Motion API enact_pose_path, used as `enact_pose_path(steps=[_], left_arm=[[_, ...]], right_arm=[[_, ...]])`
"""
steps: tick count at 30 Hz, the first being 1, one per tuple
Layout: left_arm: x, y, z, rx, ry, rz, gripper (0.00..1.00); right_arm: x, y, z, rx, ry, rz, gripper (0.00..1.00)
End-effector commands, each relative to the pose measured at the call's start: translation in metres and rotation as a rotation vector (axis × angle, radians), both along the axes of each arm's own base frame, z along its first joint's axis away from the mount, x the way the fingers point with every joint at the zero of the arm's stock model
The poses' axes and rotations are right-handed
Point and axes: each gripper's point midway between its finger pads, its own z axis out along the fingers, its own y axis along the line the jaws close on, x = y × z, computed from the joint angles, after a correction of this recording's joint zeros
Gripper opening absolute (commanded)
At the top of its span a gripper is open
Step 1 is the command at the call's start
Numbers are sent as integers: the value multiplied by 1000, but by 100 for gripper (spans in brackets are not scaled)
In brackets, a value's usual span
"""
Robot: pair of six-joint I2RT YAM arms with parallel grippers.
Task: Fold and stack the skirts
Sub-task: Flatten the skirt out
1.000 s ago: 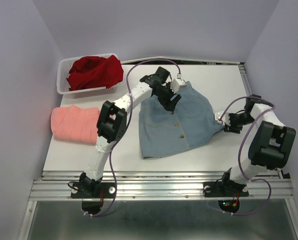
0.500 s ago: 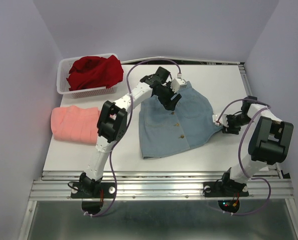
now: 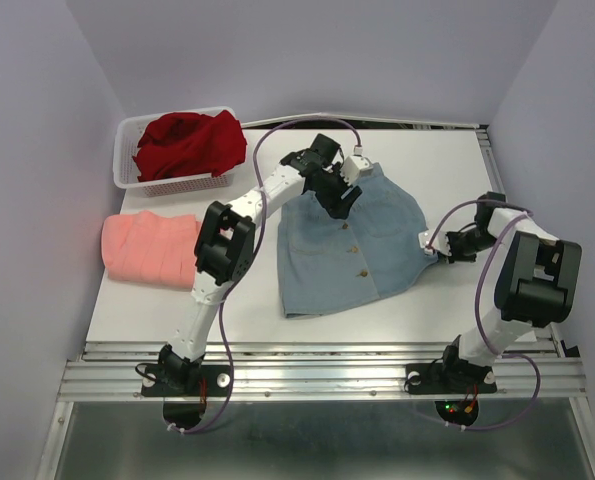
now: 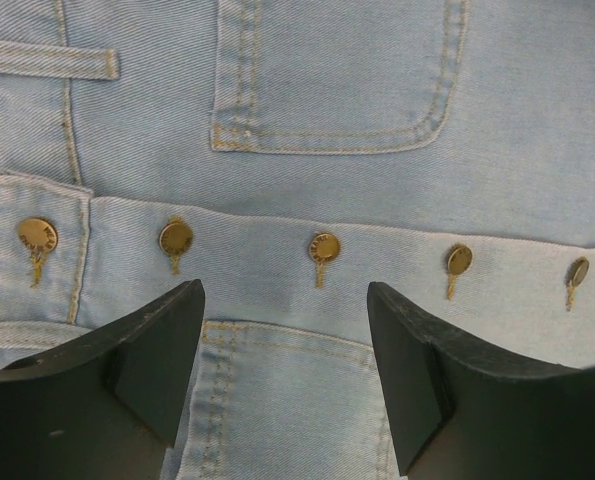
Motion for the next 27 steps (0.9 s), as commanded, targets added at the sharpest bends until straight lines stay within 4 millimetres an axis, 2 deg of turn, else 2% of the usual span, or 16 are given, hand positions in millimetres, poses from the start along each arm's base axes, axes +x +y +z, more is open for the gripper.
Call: enact_pose_path(steps=[1, 2, 3, 5, 6, 8, 9, 11, 12, 14, 19, 22, 24, 26, 27], left_arm=[[24, 6, 1, 8, -38, 95, 71], [32, 13, -4, 24, -33, 133, 68], [36, 19, -18, 51, -10, 163, 56], [47, 38, -33, 104, 12, 246, 45], [46, 48, -46, 140, 42, 270, 37], [46, 60, -55, 159, 77, 302, 26], [45, 70, -60, 173, 88, 322, 15], [44, 80, -63, 193, 88, 342, 6], [42, 86, -65, 204, 93, 351, 0], [43, 95, -69, 227, 94, 375, 0], [43, 118, -81, 295, 103, 426, 0], [48, 127, -84, 315, 89, 453, 0], [56, 132, -80, 330, 50, 459, 0], [63, 134, -73, 330, 20, 464, 0], [67, 133, -69, 324, 3, 460, 0]], right_arm=[[10, 11, 29, -63, -179, 352, 1], [13, 13, 37, -43, -188, 299, 1], [18, 13, 47, -5, -185, 181, 1], [31, 7, 70, 10, -200, 38, 1], [34, 1, 78, 36, -170, -137, 1], [50, -11, 103, 51, -187, -325, 1], [50, -14, 110, 83, -150, -468, 1], [37, -22, 112, 60, -60, -600, 1], [32, -23, 116, 82, -12, -722, 1], [16, -28, 106, 63, 77, -889, 1], [-36, -35, 59, -45, 315, -1276, 1], [-34, -39, 48, -15, 300, -1442, 1], [-20, -44, 44, 24, 238, -1513, 1], [-7, -51, 42, 44, 177, -1561, 19], [2, -56, 43, 57, 137, -1585, 33]])
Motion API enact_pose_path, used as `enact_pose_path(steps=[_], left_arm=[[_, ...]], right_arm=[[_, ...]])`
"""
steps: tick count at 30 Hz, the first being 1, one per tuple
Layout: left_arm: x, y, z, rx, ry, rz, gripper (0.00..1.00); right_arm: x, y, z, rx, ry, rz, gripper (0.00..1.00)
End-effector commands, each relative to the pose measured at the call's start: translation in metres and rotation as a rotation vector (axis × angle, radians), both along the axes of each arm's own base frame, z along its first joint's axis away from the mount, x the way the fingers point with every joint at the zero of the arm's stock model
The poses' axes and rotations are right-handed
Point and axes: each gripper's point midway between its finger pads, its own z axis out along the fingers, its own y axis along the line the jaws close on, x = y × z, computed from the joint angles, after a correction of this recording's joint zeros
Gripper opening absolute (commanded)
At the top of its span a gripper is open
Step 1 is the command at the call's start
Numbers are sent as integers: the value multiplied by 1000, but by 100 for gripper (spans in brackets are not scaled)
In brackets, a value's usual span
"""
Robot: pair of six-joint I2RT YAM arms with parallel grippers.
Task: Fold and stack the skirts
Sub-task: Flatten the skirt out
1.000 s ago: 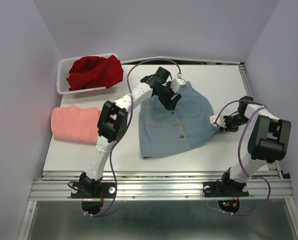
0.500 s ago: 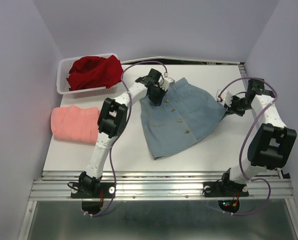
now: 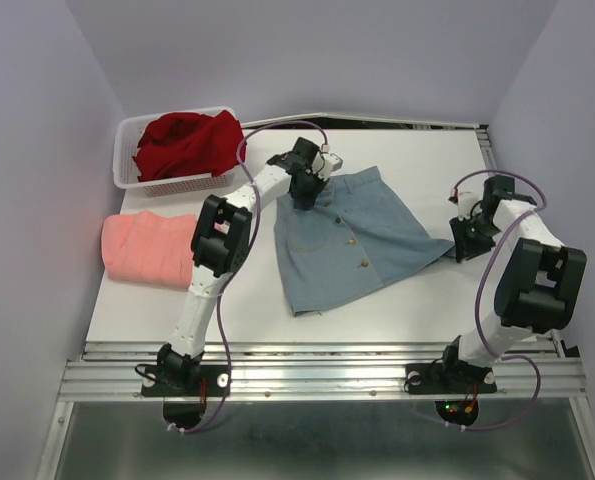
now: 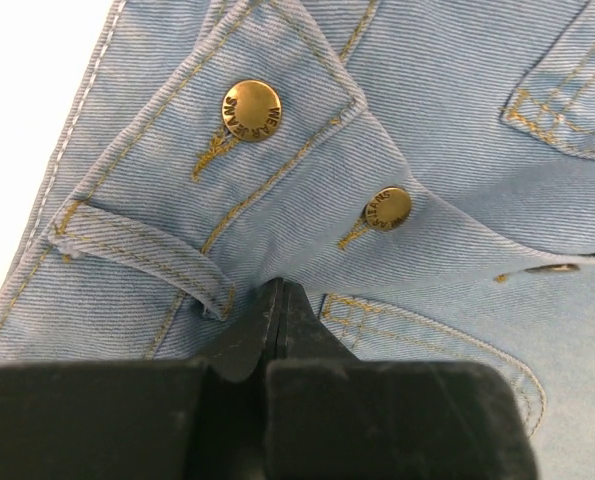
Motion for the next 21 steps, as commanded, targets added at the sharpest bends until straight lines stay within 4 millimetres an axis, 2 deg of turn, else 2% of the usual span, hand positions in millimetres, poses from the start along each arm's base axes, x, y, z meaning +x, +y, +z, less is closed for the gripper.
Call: enact_pose_path(steps=[1, 2, 3, 5, 6, 7, 8, 9, 10, 11, 12, 14, 15, 16, 17, 18, 19, 20, 21], left_arm=[[15, 49, 1, 152, -39, 62, 0], [19, 47, 11, 145, -66, 56, 2], [24, 43, 21, 125, -93, 48, 11], [28, 36, 38, 95, -129, 0, 22], [30, 33, 57, 73, -162, -17, 33], [26, 26, 66, 37, -166, -59, 37], [25, 25, 90, 15, -206, -87, 40], [19, 24, 97, -1, -207, -101, 45], [13, 20, 107, -33, -208, -121, 47], [7, 19, 115, -50, -213, -130, 49], [-3, 21, 126, -62, -219, -137, 51], [-15, 24, 129, -59, -212, -141, 52], [-28, 30, 128, -51, -187, -147, 52], [-35, 32, 126, -47, -175, -155, 52], [-45, 33, 122, -44, -157, -168, 52], [-61, 38, 113, -34, -123, -187, 52], [-70, 39, 108, -34, -109, -200, 52], [-79, 39, 102, -35, -91, -206, 52], [-96, 38, 92, -52, -56, -223, 52]], right_arm=[[46, -35, 10, -123, -176, -249, 35], [62, -44, 22, -133, -231, -268, 43], [72, -43, 29, -119, -260, -239, 65], [82, -38, 37, -92, -269, -158, 69], [79, -35, 47, -93, -257, -32, 75], [78, -20, 52, -24, -261, 40, 78], [75, -16, 64, -19, -279, 82, 79], [68, -7, 71, 5, -281, 199, 80], [64, -1, 79, 21, -293, 232, 80], [63, 3, 95, 22, -340, 255, 80], [64, 7, 104, 21, -372, 306, 87], [66, 24, 122, 89, -440, 359, 88], [66, 28, 129, 105, -457, 386, 90], [73, 36, 143, 144, -499, 393, 90], [79, 37, 148, 161, -515, 377, 90], [90, 39, 146, 202, -515, 338, 84], [103, 48, 157, 241, -548, 353, 79], [110, 55, 158, 272, -543, 358, 74], [125, 72, 149, 316, -502, 362, 63]])
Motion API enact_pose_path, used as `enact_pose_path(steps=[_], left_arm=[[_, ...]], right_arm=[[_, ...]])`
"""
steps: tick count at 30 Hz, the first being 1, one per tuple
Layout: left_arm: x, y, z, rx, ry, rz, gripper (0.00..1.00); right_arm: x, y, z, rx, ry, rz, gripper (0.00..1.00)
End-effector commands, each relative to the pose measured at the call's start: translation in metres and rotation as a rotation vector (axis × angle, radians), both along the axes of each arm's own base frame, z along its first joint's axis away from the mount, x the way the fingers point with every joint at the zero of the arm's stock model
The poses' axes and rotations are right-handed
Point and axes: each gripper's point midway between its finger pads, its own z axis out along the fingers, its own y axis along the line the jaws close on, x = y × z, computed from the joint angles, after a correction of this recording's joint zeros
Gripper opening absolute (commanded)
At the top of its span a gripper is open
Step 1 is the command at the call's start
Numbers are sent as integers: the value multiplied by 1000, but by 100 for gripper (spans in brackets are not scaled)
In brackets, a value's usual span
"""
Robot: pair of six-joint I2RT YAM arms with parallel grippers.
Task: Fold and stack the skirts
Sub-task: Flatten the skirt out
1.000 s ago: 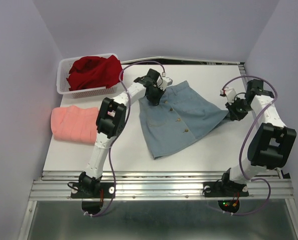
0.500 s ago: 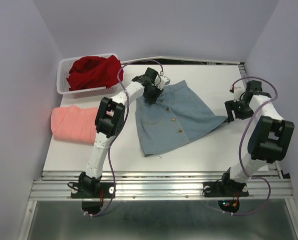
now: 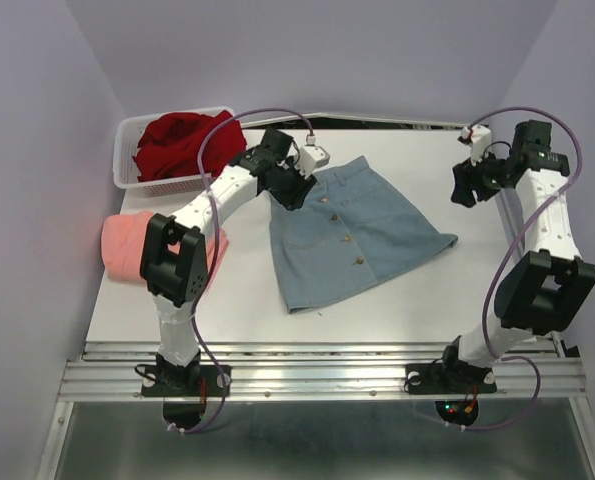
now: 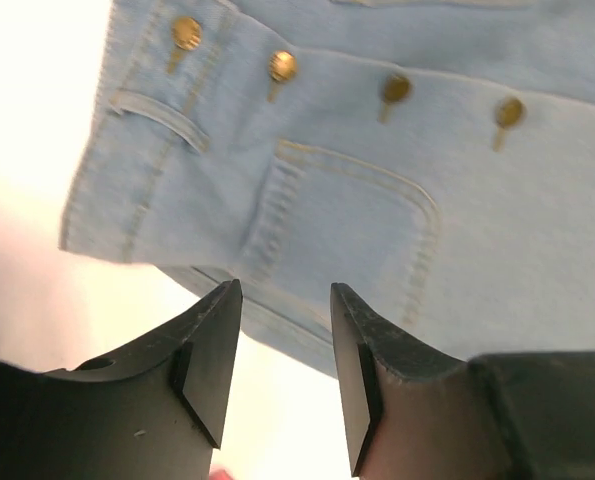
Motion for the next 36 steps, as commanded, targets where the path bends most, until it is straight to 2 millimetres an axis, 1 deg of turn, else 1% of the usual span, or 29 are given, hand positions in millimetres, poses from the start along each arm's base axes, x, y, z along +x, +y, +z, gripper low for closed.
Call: enact_pose_path(steps=[1, 3, 4, 5, 6, 7, 8, 10, 11, 15, 17, 19, 20, 21, 22, 23, 24, 25, 26, 27, 28, 29, 30, 31, 32, 33, 34, 35, 36], left_arm=[[-53, -2, -23, -8, 95, -90, 51], [-77, -9, -29, -34, 149, -129, 49], [-93, -9, -41, -30, 192, -155, 49], [-102, -10, -43, -26, 198, -172, 49], [-109, -11, -42, -19, 186, -191, 49], [-124, -12, -53, 16, 202, -217, 49], [-135, -9, -61, 44, 215, -241, 49], [-146, -10, -70, 81, 225, -265, 49], [-149, -8, -77, 99, 240, -268, 48], [-154, 9, -102, 195, 282, -252, 47], [-147, 20, -114, 235, 301, -216, 46], [-134, 25, -118, 242, 307, -181, 45], [-125, 30, -121, 251, 309, -150, 44], [-113, 41, -131, 261, 334, -104, 42], [-92, 40, -123, 255, 297, -70, 41], [-79, 44, -123, 254, 289, -39, 41], [-52, 47, -119, 241, 263, 3, 40], [-37, 49, -116, 236, 243, 27, 40], [-20, 53, -113, 247, 213, 61, 39], [8, 47, -105, 231, 174, 90, 39], [26, 52, -101, 231, 152, 124, 39], [43, 52, -95, 221, 124, 148, 39], [57, 51, -103, 221, 121, 176, 43], [88, 43, -69, 175, 25, 202, 45], [101, 42, -57, 154, -9, 209, 48], [109, 39, -48, 144, -35, 208, 49], [121, 36, -25, 121, -93, 217, 51], [122, 33, -14, 99, -110, 210, 51], [117, 32, 5, 71, -131, 196, 52]], right_arm=[[38, 54, 12, 174, 0, 97, 59], [53, 68, -6, 193, 45, 96, 51], [63, 82, -10, 182, 19, 126, 51], [65, 90, -15, 175, 11, 143, 51], [62, 99, -30, 168, 34, 159, 51], [65, 115, -36, 149, 25, 191, 51], [62, 123, -52, 144, 51, 211, 51], [59, 133, -69, 136, 86, 225, 50], [58, 141, -85, 127, 116, 239, 50], [61, 130, -124, 37, 162, 216, 49], [60, 111, -152, -65, 204, 182, 47], [56, 97, -172, -143, 235, 183, 43], [46, 82, -186, -199, 272, 155, 42], [43, 76, -192, -228, 283, 148, 40], [38, 64, -196, -269, 296, 126, 39], [32, 56, -199, -281, 316, 109, 38], [20, 52, -205, -299, 341, 115, 38], [13, 46, -206, -306, 354, 104, 36], [7, 44, -197, -320, 341, 99, 36], [-17, 45, -200, -310, 405, 118, 36], [-29, 50, -194, -280, 434, 136, 37], [-42, 72, -185, -163, 461, 187, 38], [-52, 88, -169, -99, 462, 227, 40], [-75, 102, -156, -38, 524, 291, 48], [-88, 131, -140, 94, 539, 352, 54], [-95, 152, -122, 149, 534, 393, 59], [-97, 163, -108, 212, 559, 354, 65], [-79, 176, -85, 278, 501, 340, 66], [-61, 180, -76, 299, 468, 297, 66]])
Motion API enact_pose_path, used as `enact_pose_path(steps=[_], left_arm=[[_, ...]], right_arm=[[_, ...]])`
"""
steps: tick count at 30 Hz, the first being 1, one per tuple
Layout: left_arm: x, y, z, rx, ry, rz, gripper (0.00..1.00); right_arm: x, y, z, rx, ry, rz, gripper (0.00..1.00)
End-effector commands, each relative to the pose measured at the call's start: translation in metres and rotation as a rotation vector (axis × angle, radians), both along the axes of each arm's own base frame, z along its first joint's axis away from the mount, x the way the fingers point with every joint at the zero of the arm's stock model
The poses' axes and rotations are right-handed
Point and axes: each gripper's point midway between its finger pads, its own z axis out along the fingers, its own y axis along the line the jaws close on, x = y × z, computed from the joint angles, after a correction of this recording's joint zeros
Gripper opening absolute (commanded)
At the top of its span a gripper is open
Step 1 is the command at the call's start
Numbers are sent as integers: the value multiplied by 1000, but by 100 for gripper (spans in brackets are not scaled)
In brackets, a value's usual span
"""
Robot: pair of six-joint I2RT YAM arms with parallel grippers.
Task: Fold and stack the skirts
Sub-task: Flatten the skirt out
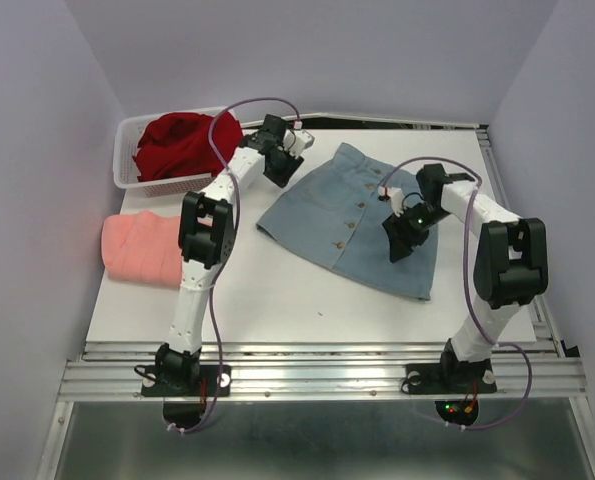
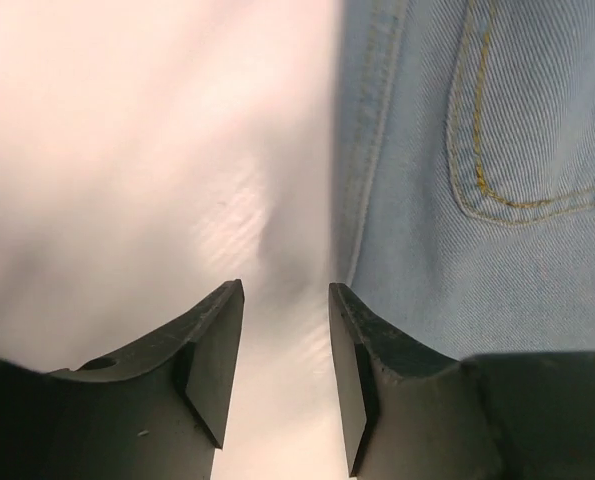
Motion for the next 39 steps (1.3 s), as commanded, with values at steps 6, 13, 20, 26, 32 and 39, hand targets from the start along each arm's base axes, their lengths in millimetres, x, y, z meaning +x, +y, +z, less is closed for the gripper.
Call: enact_pose_path(steps=[6, 13, 20, 26, 32, 39], left_arm=[[-62, -25, 121, -151, -144, -88, 52], [-145, -48, 53, -206, 98, -128, 51], [-168, -59, 5, -189, 220, -141, 47], [-137, -54, -27, -123, 255, -55, 43], [-55, -35, -42, -68, 176, 38, 42], [17, -48, 49, -132, -110, -3, 52]], right_arm=[[119, 14, 100, 134, -263, -199, 66], [226, -17, 70, -13, -399, -329, 61], [232, -61, 15, -249, -406, -316, 54], [176, -87, -19, -359, -315, -260, 46], [37, -41, -44, -167, 17, -213, 36], [-16, 96, 58, 361, 216, -116, 55]])
